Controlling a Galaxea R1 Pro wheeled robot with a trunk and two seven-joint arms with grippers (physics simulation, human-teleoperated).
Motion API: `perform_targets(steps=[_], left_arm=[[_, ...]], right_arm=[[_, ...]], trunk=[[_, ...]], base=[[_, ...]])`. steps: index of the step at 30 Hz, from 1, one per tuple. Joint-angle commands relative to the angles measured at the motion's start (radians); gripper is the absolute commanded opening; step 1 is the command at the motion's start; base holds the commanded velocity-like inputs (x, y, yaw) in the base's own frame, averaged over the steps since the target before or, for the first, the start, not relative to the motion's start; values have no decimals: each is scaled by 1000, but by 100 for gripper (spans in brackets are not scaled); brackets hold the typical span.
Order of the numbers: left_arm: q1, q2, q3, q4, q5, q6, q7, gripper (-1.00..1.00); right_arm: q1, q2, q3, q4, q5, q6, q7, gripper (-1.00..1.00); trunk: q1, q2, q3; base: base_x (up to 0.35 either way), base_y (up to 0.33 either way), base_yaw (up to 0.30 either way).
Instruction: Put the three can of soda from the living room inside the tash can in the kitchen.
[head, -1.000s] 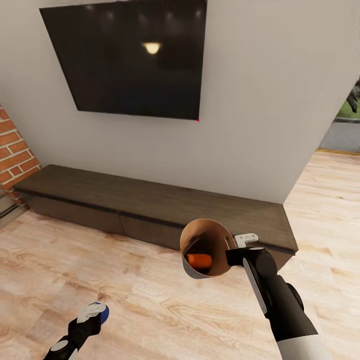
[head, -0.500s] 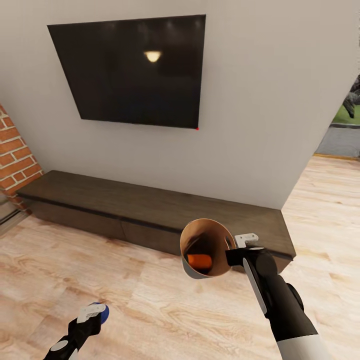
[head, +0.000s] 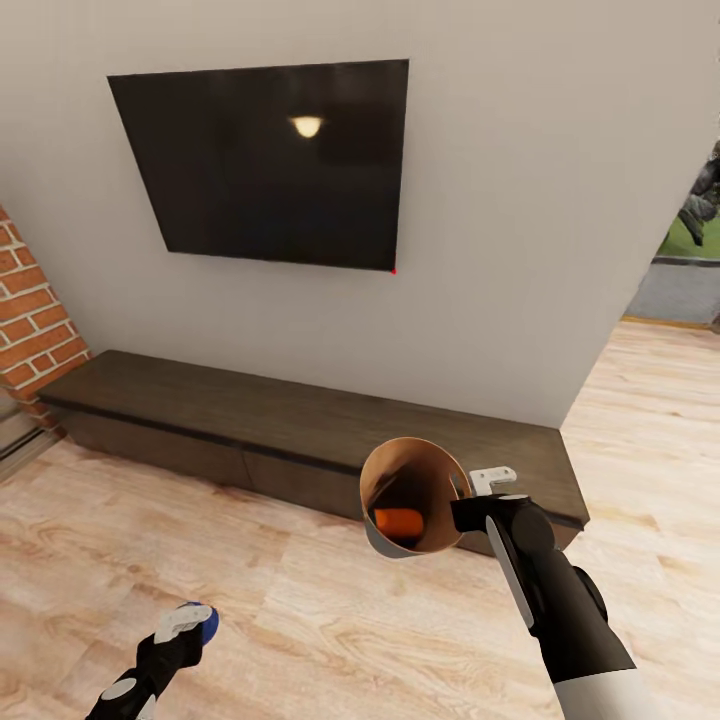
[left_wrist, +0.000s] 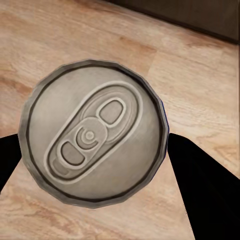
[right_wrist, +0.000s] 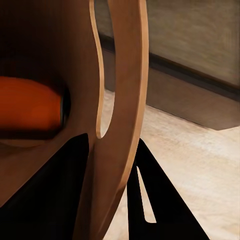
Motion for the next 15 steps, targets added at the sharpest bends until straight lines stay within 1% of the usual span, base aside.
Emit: perform_targets(steps=[1,7,9,10,12,13,14,15], left_arm=[[0,0,0,-4,-1,0,-2,-100],[0,0,3,-61,1,0,-9,-100],[0,0,3,-77,1,1,-32,-100],[0,1,4,-89,1,3,-76,-100],[0,2,5,-101,1,5,-144,-100],[0,8,6,-113,0,10,-226,-100],[0,27,10,-126,1,37,-342,-100],[0,34,12,-129,3,50,-371,-100]], right_arm=[[0,0,1,0,-11,0,1,-100],[0,0,1,4,-11,-2,1,-100],[0,0,1,7,-11,-2,1,-100],[0,0,1,13,-11,-2,1,-100],[0,0,1,19,-11,-2,0,-100],[0,0,1,26,-11,-3,0,-100],[0,1,1,36,-10,-3,0,-100],[0,1,1,39,-11,-3,0,-100]], trunk=[[0,0,1],[0,0,4],[0,0,4],[0,0,4],[0,0,4],[0,0,4],[0,0,4],[0,0,4]], base=[[0,0,12],[0,0,5],[0,0,1],[0,0,0],[0,0,0],[0,0,0],[0,0,0],[0,0,0]])
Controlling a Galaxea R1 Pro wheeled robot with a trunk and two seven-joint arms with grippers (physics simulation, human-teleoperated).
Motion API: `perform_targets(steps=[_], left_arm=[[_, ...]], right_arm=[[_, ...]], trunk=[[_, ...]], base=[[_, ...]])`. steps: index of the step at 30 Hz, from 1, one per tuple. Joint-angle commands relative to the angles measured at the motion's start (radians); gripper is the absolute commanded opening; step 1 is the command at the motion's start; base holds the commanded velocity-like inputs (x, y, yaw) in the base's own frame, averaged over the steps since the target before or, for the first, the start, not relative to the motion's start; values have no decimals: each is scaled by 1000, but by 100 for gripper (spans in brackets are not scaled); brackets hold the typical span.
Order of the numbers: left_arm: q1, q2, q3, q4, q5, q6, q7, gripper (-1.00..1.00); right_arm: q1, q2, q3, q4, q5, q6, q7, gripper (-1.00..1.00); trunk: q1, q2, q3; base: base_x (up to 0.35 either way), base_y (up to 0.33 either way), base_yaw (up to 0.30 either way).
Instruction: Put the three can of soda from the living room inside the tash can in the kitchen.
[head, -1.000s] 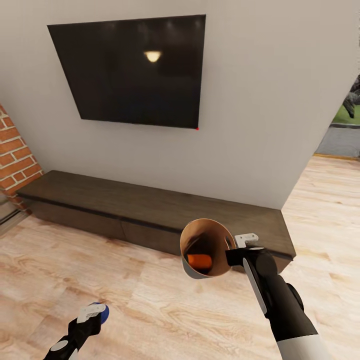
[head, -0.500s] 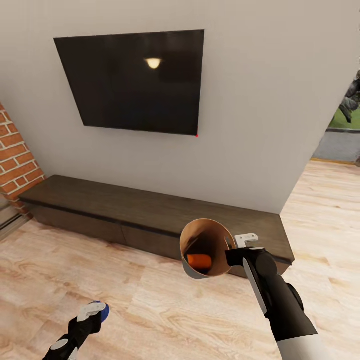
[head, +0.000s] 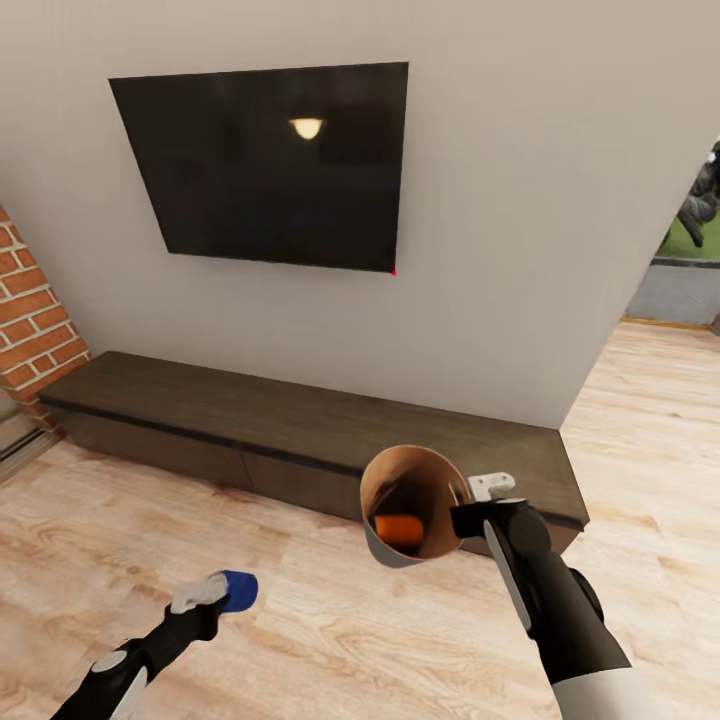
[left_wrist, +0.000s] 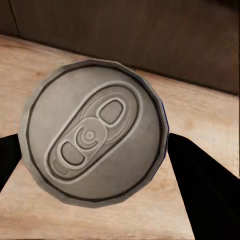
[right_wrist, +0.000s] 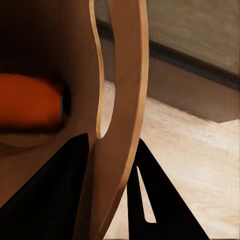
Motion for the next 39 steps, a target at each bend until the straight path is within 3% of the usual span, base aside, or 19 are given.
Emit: perform_targets(steps=[1,5,8,13,17,23,31,39], left_arm=[[0,15,8,-8,5,33,-54,-100],[0,43,47,-49,15,108,-178,-100],[0,60,86,-99,17,196,-320,-100],[0,90,106,-161,18,289,-494,-100],[0,101,124,-220,18,371,-592,-100],[0,103,131,-276,21,439,-618,-100],[0,103,131,-306,23,459,-625,-100],[0,103,133,-334,22,535,-709,-100]], right_arm=[[-1,0,1,6,-12,-1,1,-100],[-1,1,2,26,-12,-2,1,-100],[-1,1,3,57,-12,-3,0,-100],[-1,1,3,122,-12,-5,0,-100],[-1,1,4,163,-12,-9,1,-100],[-1,1,4,204,-13,-20,1,-100],[-1,1,4,263,-13,-65,1,-100],[-2,2,4,322,-13,-108,1,-100]], trunk=[[0,0,0],[0,0,0],[0,0,0],[0,0,0],[0,0,0],[0,0,0],[0,0,0],[0,0,0]], base=[[0,0,0],[0,0,0],[0,0,0],[0,0,0],[0,0,0],[0,0,0],[0,0,0],[0,0,0]])
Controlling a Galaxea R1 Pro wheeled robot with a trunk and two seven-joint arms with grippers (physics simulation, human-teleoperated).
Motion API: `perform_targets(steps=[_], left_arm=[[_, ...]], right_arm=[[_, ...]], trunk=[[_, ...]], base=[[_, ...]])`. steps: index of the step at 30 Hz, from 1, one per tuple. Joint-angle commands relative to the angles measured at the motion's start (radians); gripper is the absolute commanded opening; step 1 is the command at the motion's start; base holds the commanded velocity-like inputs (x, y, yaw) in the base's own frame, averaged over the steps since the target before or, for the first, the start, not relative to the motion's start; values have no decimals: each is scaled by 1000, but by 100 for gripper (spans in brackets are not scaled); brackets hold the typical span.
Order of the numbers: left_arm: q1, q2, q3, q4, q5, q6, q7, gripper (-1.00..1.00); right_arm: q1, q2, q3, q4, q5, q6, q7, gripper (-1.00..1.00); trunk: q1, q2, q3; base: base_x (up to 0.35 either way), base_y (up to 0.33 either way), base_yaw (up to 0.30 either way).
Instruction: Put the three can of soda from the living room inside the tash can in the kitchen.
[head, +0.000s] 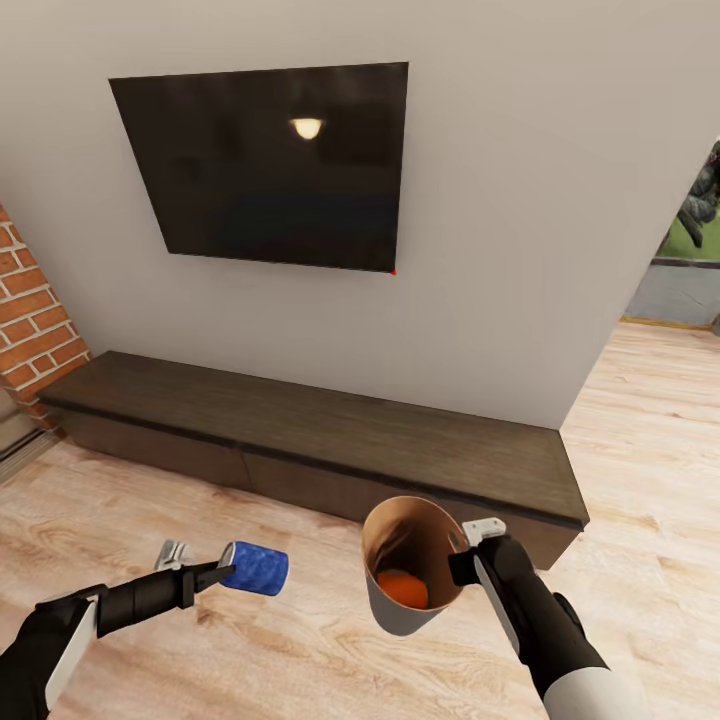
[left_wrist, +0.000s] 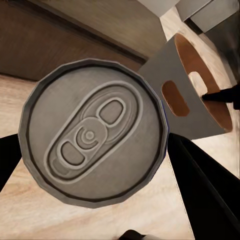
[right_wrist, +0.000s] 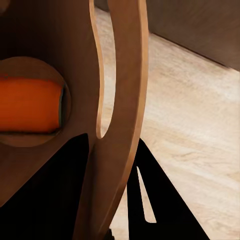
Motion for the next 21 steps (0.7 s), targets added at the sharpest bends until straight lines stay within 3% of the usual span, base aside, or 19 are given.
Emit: perform_targets(steps=[1,14,21], left_arm=[[0,0,0,-17,-1,4,-9,-100],[0,-1,-3,-36,0,10,-14,-100],[0,-3,-3,-102,7,14,-16,-100]], right_arm=[[-2,0,0,20,-12,-13,1,-100],[-14,8,2,104,-12,-55,-1,-100],[-16,13,2,132,-12,-74,-2,-100]], trunk=[[0,0,0],[0,0,0],[0,0,0]], base=[[0,0,0],[0,0,0],[0,0,0]])
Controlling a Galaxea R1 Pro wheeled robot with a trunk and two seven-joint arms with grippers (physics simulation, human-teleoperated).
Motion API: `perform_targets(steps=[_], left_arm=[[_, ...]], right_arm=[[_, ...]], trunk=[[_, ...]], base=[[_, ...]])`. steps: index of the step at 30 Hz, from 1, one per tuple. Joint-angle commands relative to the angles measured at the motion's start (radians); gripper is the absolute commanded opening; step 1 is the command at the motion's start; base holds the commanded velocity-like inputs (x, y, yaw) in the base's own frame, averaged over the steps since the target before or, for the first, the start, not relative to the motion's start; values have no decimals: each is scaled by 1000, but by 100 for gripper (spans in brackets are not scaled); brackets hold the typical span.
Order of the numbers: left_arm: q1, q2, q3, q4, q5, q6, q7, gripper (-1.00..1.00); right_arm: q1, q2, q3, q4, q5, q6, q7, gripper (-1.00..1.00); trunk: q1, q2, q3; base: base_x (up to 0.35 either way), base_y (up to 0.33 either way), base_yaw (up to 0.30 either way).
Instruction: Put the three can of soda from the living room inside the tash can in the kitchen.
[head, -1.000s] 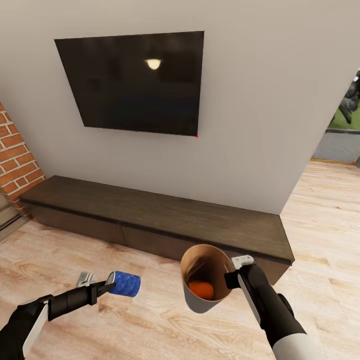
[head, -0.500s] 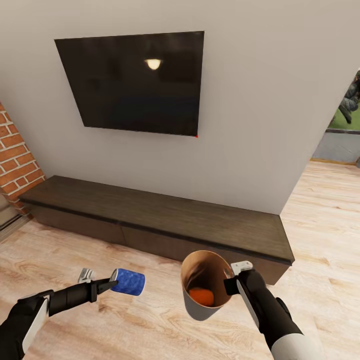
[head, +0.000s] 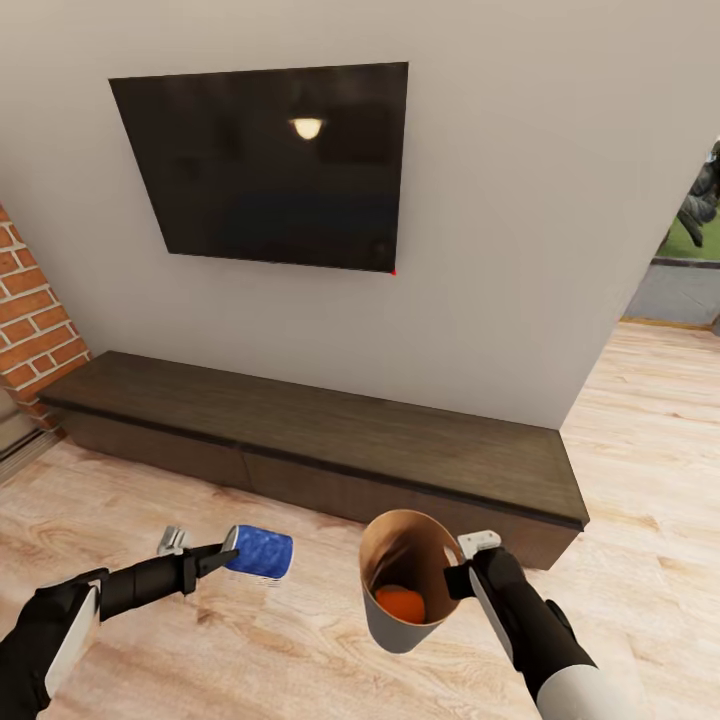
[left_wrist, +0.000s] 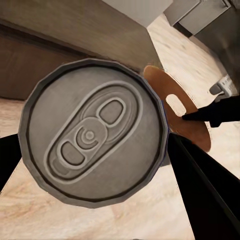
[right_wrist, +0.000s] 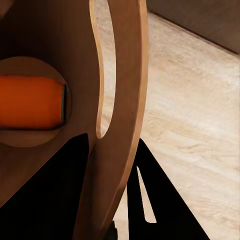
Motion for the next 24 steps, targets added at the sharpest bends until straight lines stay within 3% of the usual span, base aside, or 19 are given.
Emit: perform_targets(steps=[1,8,11,18,24], left_arm=[[0,0,0,-4,1,-1,-2,-100],[0,0,-1,-33,16,47,-4,-100],[0,-3,-1,-95,23,94,-6,-100],[0,-4,-2,-106,25,99,-7,-100],[0,-5,-23,-139,26,140,-61,-100]], right_arm=[[0,0,0,1,-13,-1,1,-100],[-9,1,0,32,-13,-4,1,-100],[-44,12,0,135,-13,-77,0,-100],[-52,14,1,155,-13,-90,0,-100],[-59,15,0,174,-13,-103,-1,-100]], trunk=[[0,0,0],[0,0,0],[0,0,0],[0,0,0],[0,0,0]], base=[[0,0,0],[0,0,0],[0,0,0],[0,0,0],[0,0,0]])
